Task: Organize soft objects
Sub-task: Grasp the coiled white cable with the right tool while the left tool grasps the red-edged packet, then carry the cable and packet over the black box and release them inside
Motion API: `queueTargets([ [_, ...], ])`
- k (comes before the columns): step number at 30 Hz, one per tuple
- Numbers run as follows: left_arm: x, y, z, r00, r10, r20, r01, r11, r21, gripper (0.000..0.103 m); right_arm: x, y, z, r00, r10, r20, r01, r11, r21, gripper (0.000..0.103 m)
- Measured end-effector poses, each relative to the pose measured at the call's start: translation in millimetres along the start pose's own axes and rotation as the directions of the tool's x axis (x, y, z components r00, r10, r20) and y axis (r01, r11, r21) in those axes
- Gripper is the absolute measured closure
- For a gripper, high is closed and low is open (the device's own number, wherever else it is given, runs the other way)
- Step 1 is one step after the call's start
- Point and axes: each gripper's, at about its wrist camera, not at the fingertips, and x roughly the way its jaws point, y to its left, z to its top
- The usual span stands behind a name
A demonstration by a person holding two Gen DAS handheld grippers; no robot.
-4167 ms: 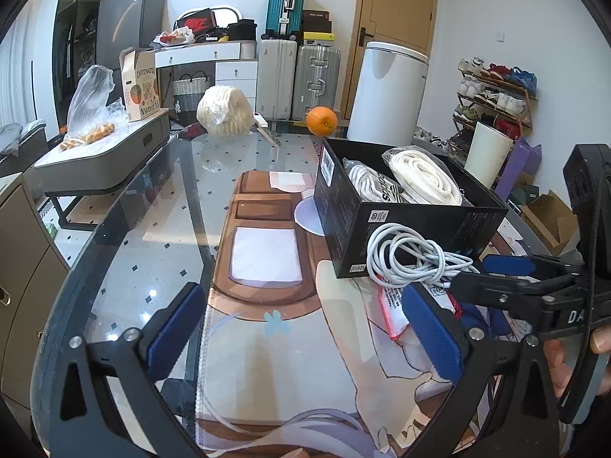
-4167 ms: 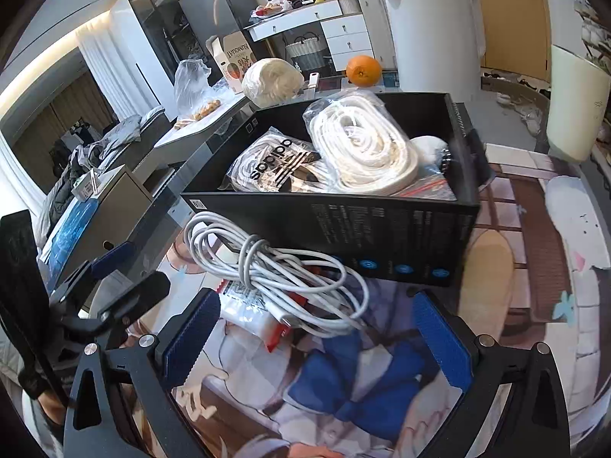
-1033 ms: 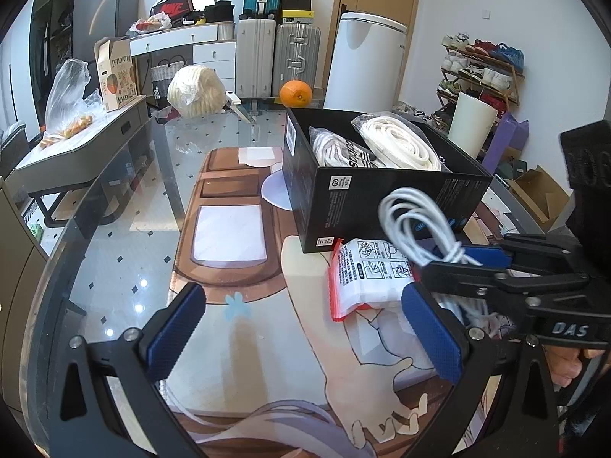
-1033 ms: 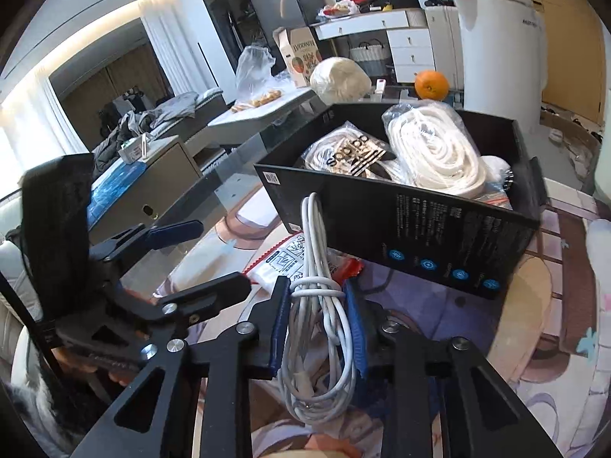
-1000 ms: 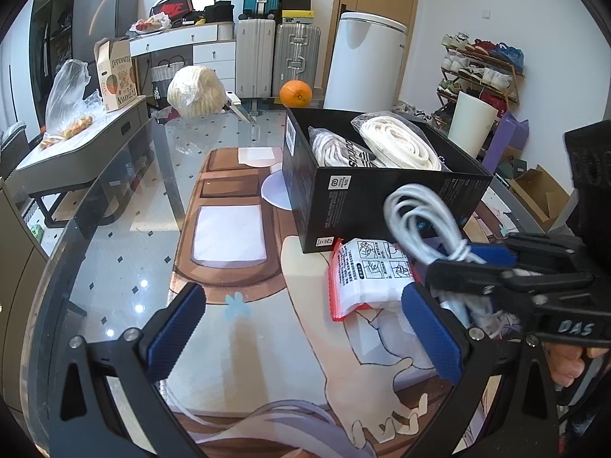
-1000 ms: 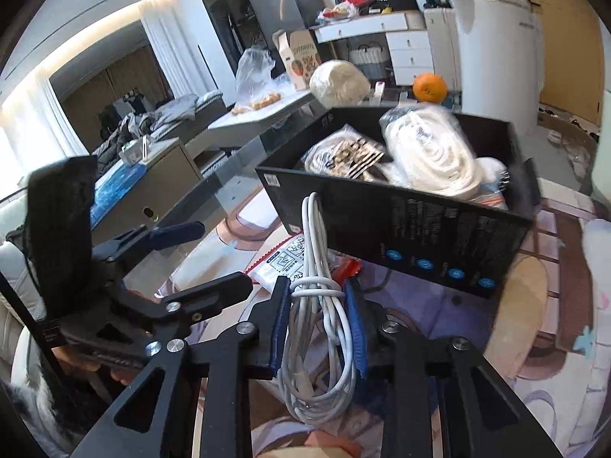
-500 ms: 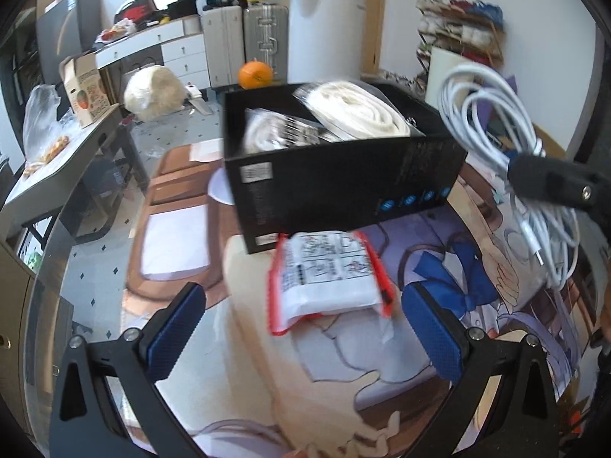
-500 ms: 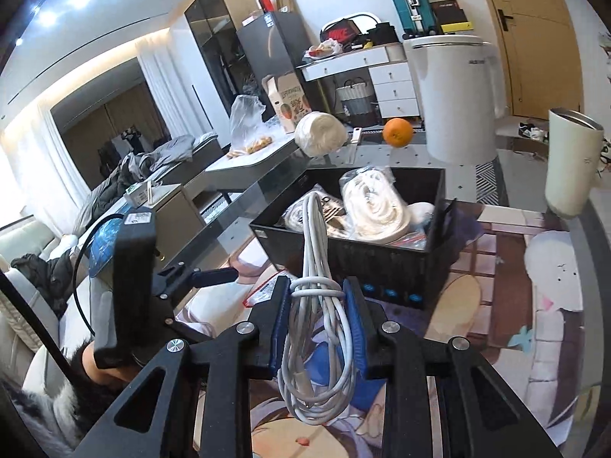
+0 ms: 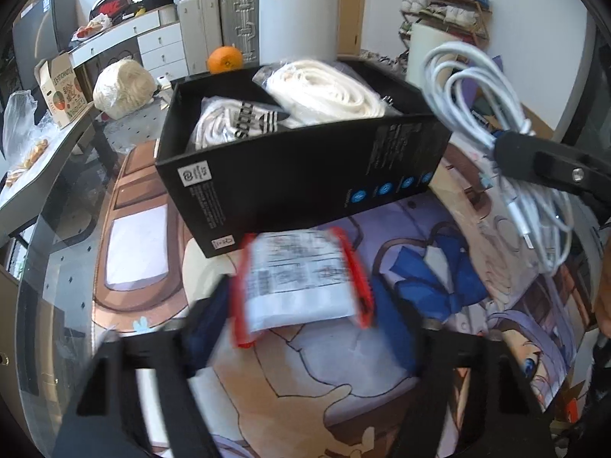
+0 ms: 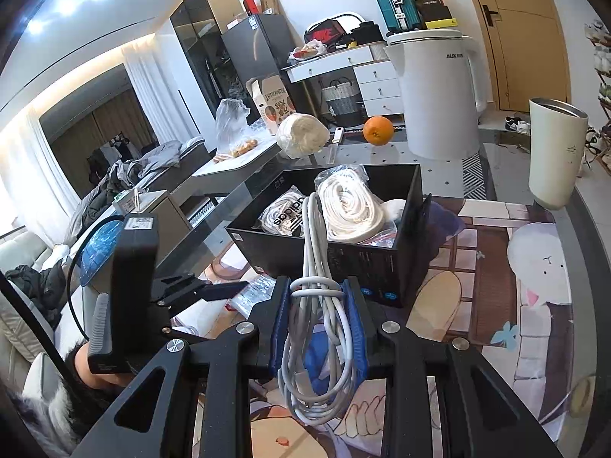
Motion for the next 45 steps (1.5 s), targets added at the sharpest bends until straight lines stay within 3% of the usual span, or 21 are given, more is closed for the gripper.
queueTargets([
  [5,-10.2,-2.9,-4.1,0.999,-0.013,0.041,0.012,1.000,0.017,0.055,-3.0,-0.8,0.0,1.000,-0.003,0.005,0.003,1.000,0.001,0.075],
  [15,-59.3,2.2,-2.7,0.977,-0.102,0.185,0.109,0.994,-0.026,0.055,-10.0,2.3,7.1,0.998,-0.010,0.056,0.010,1.000,-0.002,0.075],
  [21,-75.2,12.7,11.4,0.963,-0.087,0.257,0.105,0.993,-0.058,0.055,-14.9,2.6,16.1,0.994,-0.029,0.104,0.029,1.000,0.005,0.075],
  [32,-68.5,29.0,42.1,0.954,-0.053,0.294,0.081,0.993,-0.082,0.055,-2.5,5.1,47.4,0.988,-0.061,0.142,0.065,0.998,-0.024,0.075],
  [45,-43.5,48.9,62.4,0.963,-0.010,0.270,0.041,0.993,-0.107,0.055,32.0,10.6,84.1,0.983,-0.088,0.162,0.122,0.969,-0.216,0.075],
])
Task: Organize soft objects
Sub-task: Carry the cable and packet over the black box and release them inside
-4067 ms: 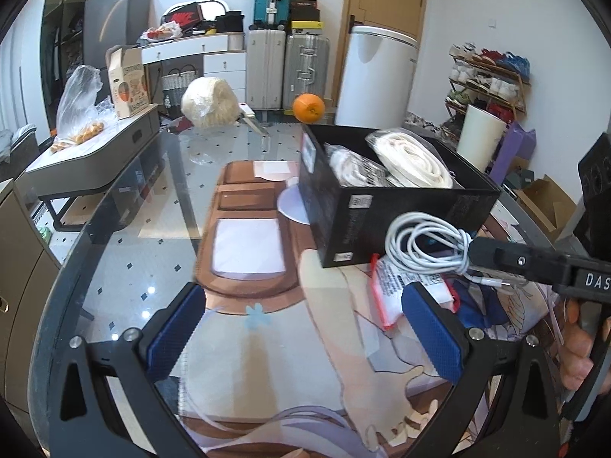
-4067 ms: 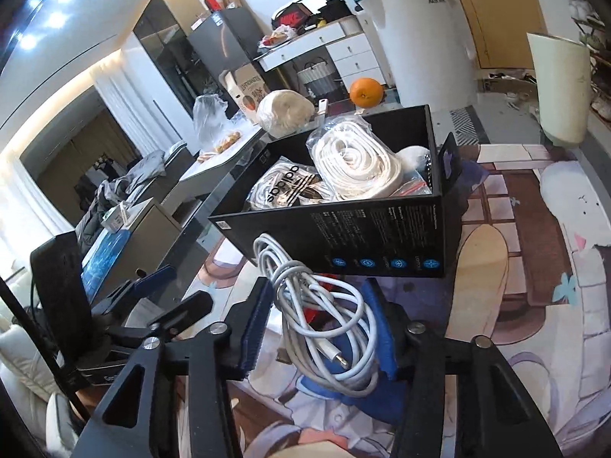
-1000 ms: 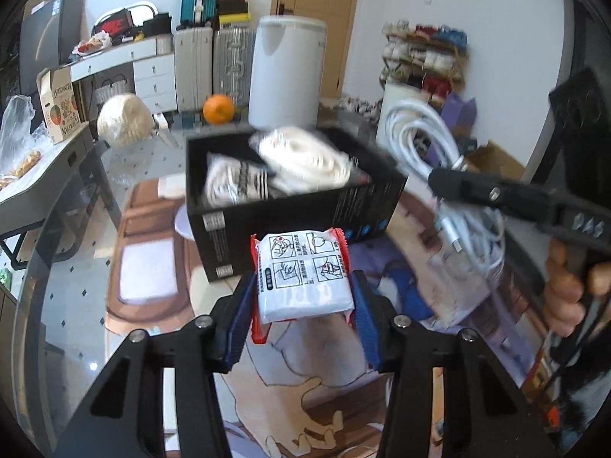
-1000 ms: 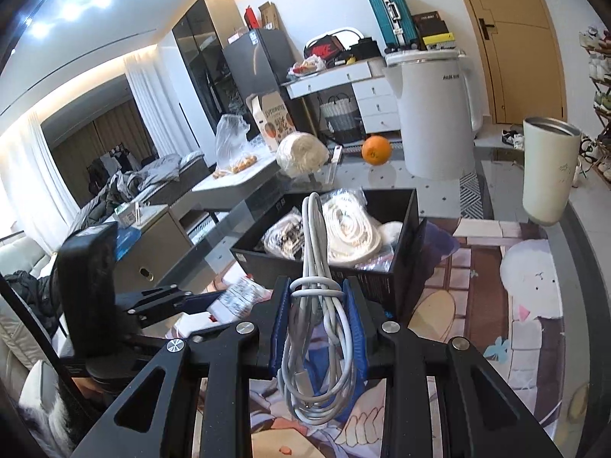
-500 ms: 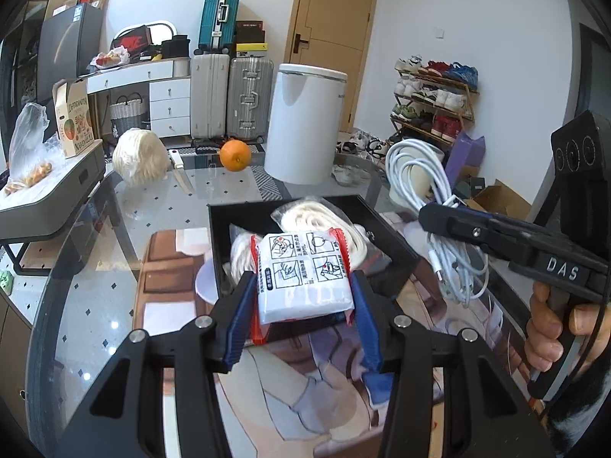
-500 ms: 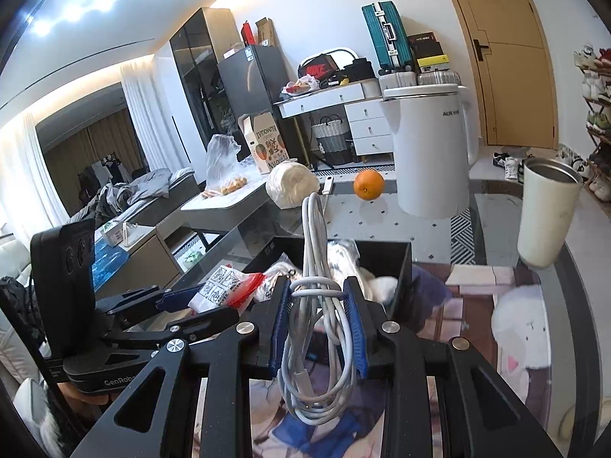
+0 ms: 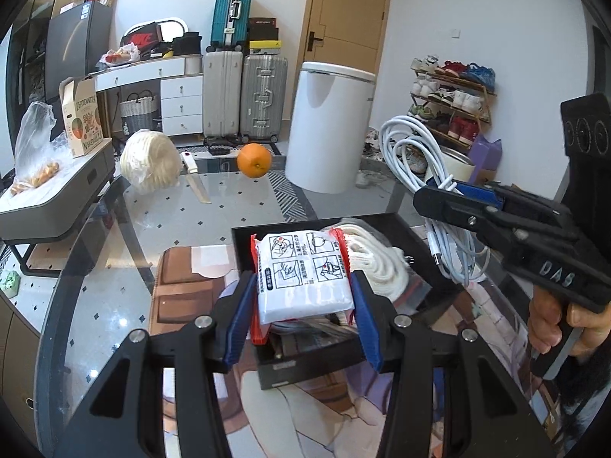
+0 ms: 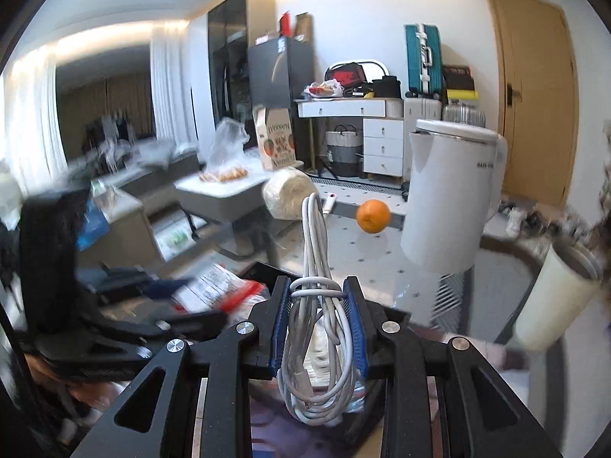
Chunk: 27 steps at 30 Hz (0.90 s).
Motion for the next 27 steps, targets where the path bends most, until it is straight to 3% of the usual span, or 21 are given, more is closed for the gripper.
queueTargets([
  [3,3.7,3.5,0.8,1.000,0.002,-0.003,-0.002,1.000,-0.009,0.055,9.6,8.5,-1.8,0.998,-0.067,0.000,0.066,0.991,-0.117,0.075],
  [9,8.5,8.5,3.6,1.000,0.006,0.000,-0.006,1.000,-0.025,0.055,29.1,14.5,-14.5,0.997,-0.054,-0.058,0.040,0.975,-0.219,0.075],
  [18,10.2,9.7,4.9,1.000,0.010,0.004,-0.010,1.000,-0.022,0.055,57.4,17.7,-32.5,0.987,-0.037,-0.156,-0.012,0.953,-0.304,0.075],
  [24,16.7,6.1,2.9,1.000,0.007,-0.016,-0.008,1.000,-0.010,0.055,70.4,10.4,-35.1,0.980,-0.008,-0.198,-0.047,0.961,-0.273,0.075],
  [27,18.6,3.5,2.2,1.000,0.011,-0.016,-0.011,1.000,0.001,0.054,71.8,8.2,-32.7,0.978,-0.009,-0.211,-0.046,0.965,-0.258,0.064],
])
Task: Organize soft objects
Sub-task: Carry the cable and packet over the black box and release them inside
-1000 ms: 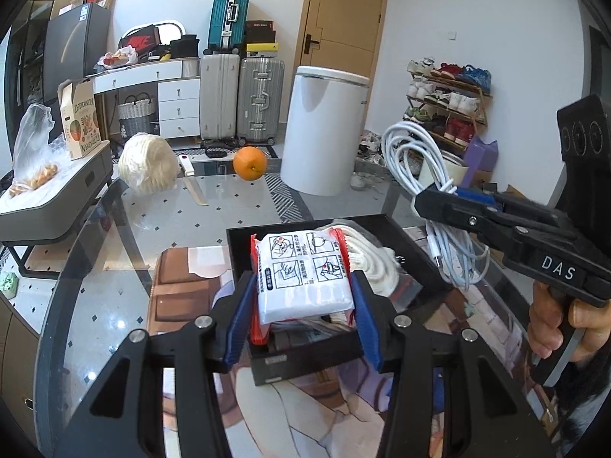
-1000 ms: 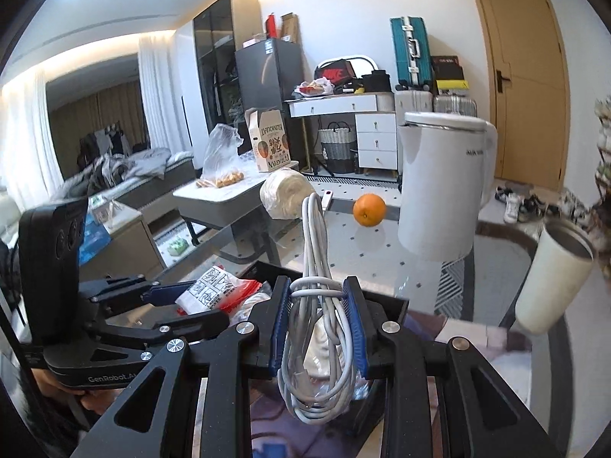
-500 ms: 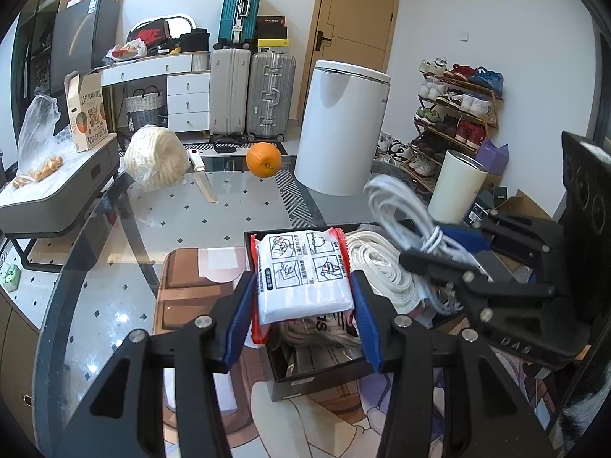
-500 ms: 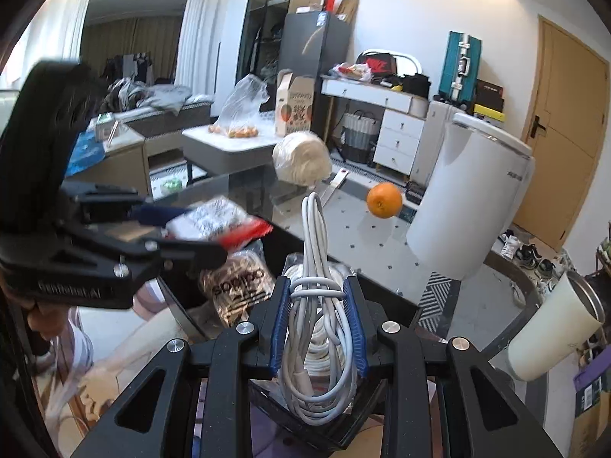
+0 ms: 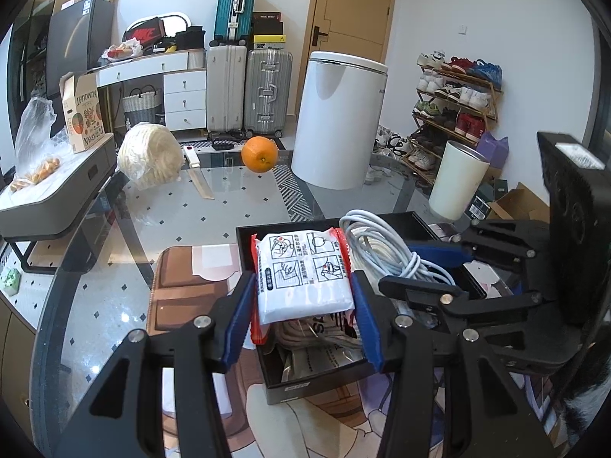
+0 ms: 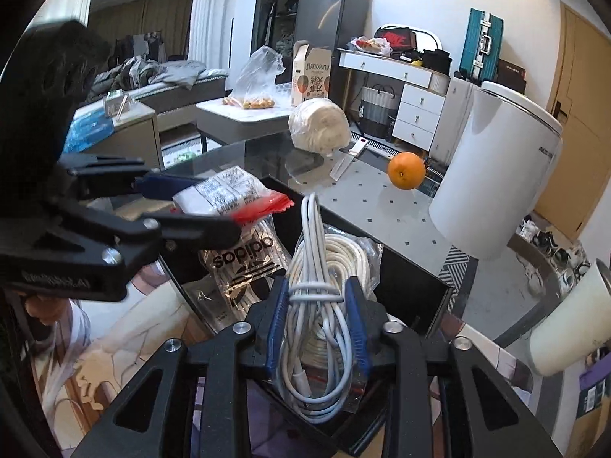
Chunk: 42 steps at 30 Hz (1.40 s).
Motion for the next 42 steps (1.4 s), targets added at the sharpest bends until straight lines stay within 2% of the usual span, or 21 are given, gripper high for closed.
queueTargets([
  [4,3.1,-5.7,-0.4,1.000,-0.016,-0.004,0.016,1.000,0.016,0.054,-11.2,-2.2,1.7,0.999,0.018,0.030,-0.019,1.000,0.023,0.059],
  [7,11.5,-9.1,-2.7,0.999,-0.024,-0.026,0.025,0.999,0.024,0.053,-20.5,-0.8,0.9,0.999,-0.010,0.042,0.009,1.000,0.020,0.058],
  [12,17.6,-22.7,-7.6,0.999,0.003,-0.032,0.000,0.996,0.092,0.040,-26.7,0.8,-3.4,0.998,-0.052,0.033,0.052,0.998,0.026,0.055],
  [16,13.3,-21.5,-6.4,0.999,-0.025,-0.043,0.028,0.997,0.066,0.037,-34.8,0.2,-6.5,0.997,-0.062,0.043,0.060,0.997,0.044,0.053],
  [17,10.6,-21.5,-6.9,0.999,-0.026,-0.039,0.028,0.998,0.064,0.035,-37.0,0.4,-6.8,0.997,-0.064,0.047,0.062,0.997,0.047,0.050],
  [18,7.7,-21.8,-7.9,0.999,-0.020,-0.032,0.022,0.998,0.066,0.028,-39.5,0.2,-7.7,0.997,-0.065,0.050,0.062,0.997,0.050,0.044],
  [19,3.8,-21.6,-8.9,1.000,-0.004,-0.020,0.006,0.998,0.068,0.027,-42.4,0.1,-8.4,0.996,-0.066,0.056,0.063,0.996,0.055,0.040],
  [21,-2.9,-21.2,-11.2,1.000,-0.005,-0.004,0.005,0.998,0.069,0.023,-49.4,1.3,-9.9,0.995,-0.068,0.073,0.063,0.996,0.068,0.024],
  [23,-8.8,-21.1,-12.9,1.000,-0.004,0.006,0.003,0.997,0.072,0.018,-55.8,1.5,-10.8,0.994,-0.072,0.087,0.065,0.995,0.082,0.021],
  [24,-11.3,-20.7,-14.0,1.000,0.025,0.013,-0.026,0.997,0.072,0.010,-58.9,2.1,-12.0,0.993,-0.072,0.096,0.063,0.994,0.091,0.019],
  [26,-16.7,-17.6,-16.8,0.997,0.071,0.037,-0.073,0.996,0.058,0.000,-63.7,2.6,-14.6,0.991,-0.079,0.104,0.067,0.992,0.111,0.016],
  [28,-22.7,-12.1,-20.3,0.997,0.055,0.055,-0.056,0.998,0.031,0.000,-67.1,3.3,-18.6,0.990,-0.099,0.103,0.085,0.987,0.136,0.013],
  [30,-28.5,-7.2,-24.9,0.997,0.037,0.068,-0.038,0.999,0.005,0.000,-69.1,4.6,-23.9,0.988,-0.114,0.101,0.097,0.982,0.161,0.005],
  [32,-34.0,-6.0,-29.5,0.995,0.050,0.088,-0.051,0.999,0.005,0.000,-70.7,6.5,-29.9,0.987,-0.124,0.104,0.103,0.976,0.190,0.001],
  [42,-42.5,-6.5,-47.3,0.986,0.104,0.131,-0.109,0.994,0.032,0.000,-74.5,5.4,-53.9,0.977,-0.189,0.099,0.145,0.930,0.338,0.001],
])
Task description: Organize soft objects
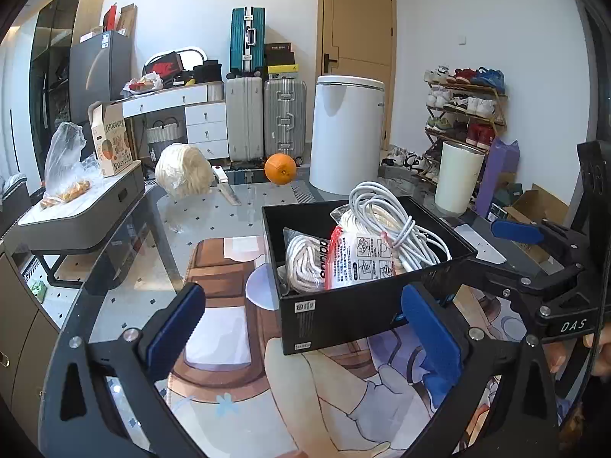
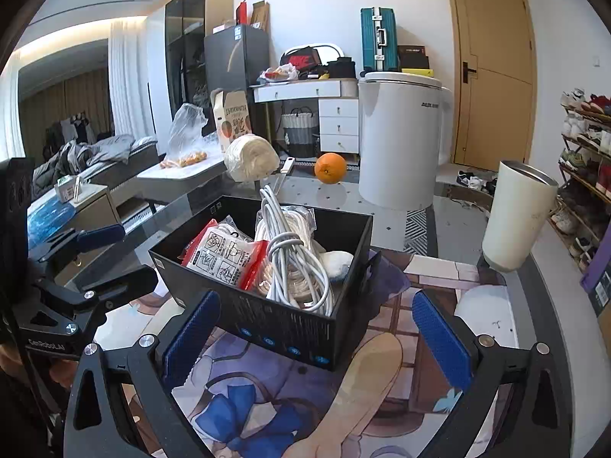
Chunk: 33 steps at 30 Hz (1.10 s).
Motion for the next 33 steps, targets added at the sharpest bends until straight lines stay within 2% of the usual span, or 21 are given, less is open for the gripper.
queueTargets([
  [6,6.4,3.6,-3.8,1.000,0.003,-0.012,-0.003,0.999,-0.047,0.000,-3.5,8.6,-11.1,0.999,-0.034,0.020,0.034,0.999,-0.008,0.001],
  [15,7.4,1.1,-4.8,1.000,0.028,-0.009,-0.029,0.999,-0.042,0.000,-7.8,13.9,-12.3,0.999,-0.031,0.036,0.031,0.999,-0.007,0.001],
  [21,0.3,0.3,-6.6,0.999,0.026,0.027,-0.025,0.999,-0.040,0.000,-15.0,14.8,-14.0,0.996,-0.060,0.067,0.060,0.998,-0.001,0.001],
  [33,1.3,3.8,-6.6,1.000,0.017,0.024,-0.016,0.998,-0.058,0.000,-17.4,17.0,-13.2,0.994,-0.074,0.077,0.075,0.997,-0.007,0.001],
])
